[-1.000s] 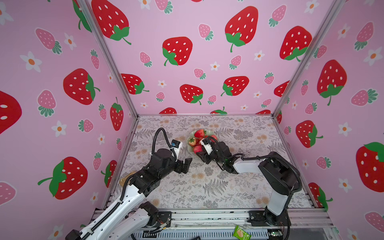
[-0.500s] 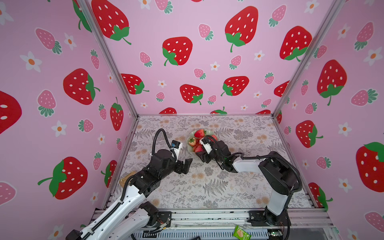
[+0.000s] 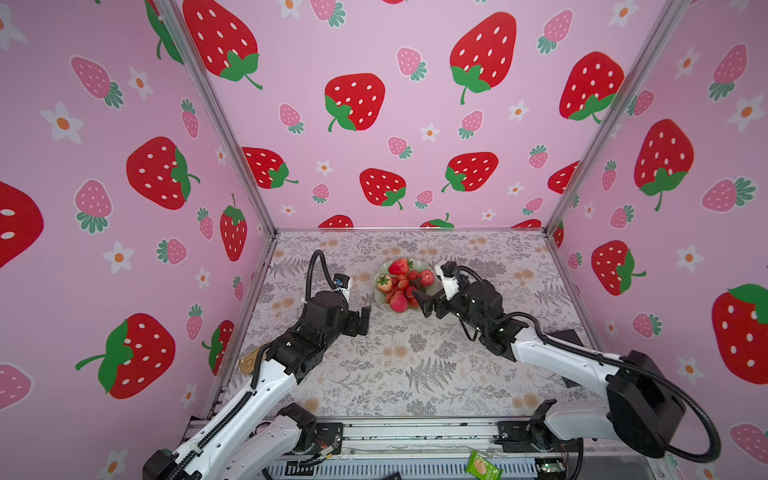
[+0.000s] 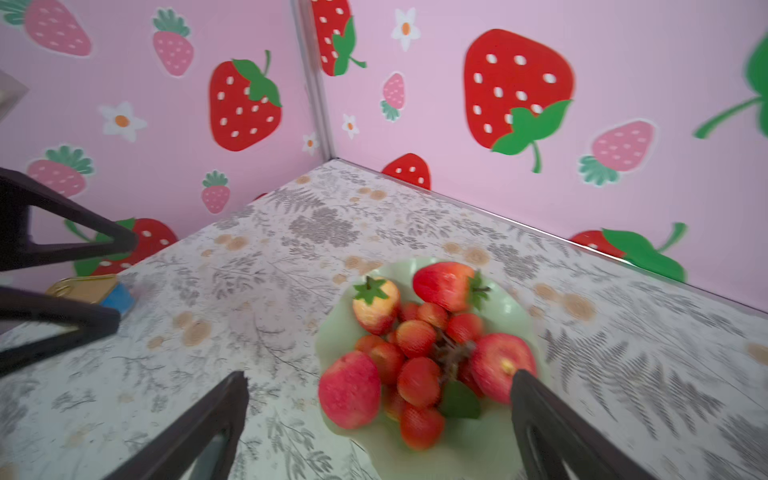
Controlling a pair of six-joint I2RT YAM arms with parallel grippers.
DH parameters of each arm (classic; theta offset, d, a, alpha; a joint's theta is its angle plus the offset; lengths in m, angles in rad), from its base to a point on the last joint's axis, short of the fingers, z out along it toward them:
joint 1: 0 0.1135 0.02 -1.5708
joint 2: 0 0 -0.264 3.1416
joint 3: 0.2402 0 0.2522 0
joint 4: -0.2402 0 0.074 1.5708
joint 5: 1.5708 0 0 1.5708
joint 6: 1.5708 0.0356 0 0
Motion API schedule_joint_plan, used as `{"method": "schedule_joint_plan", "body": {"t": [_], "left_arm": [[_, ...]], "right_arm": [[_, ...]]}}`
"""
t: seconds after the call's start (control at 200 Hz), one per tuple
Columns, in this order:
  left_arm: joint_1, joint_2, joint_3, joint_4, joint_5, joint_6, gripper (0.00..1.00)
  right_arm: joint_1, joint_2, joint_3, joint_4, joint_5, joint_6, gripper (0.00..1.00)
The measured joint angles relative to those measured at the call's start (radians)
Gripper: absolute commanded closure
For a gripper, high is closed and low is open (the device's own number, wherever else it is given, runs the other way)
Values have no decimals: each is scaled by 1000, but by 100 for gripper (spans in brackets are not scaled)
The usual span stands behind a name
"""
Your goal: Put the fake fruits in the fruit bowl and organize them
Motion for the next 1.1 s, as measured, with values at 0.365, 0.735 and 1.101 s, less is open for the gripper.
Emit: {"method": "schedule_joint_plan", "body": {"t": [0.365,0.735,1.101], "left_arm": [[213,139,-282,391,-390,12,1],[367,560,-441,1150,-237,119,1],[410,652,-322,1188,43,164,1]], "right_arm": [[-504,-305,-402,-3,287,93,1],[-576,91,-471,478,254,-154,1],[-679,313,-429,716,34,-201,1]]}}
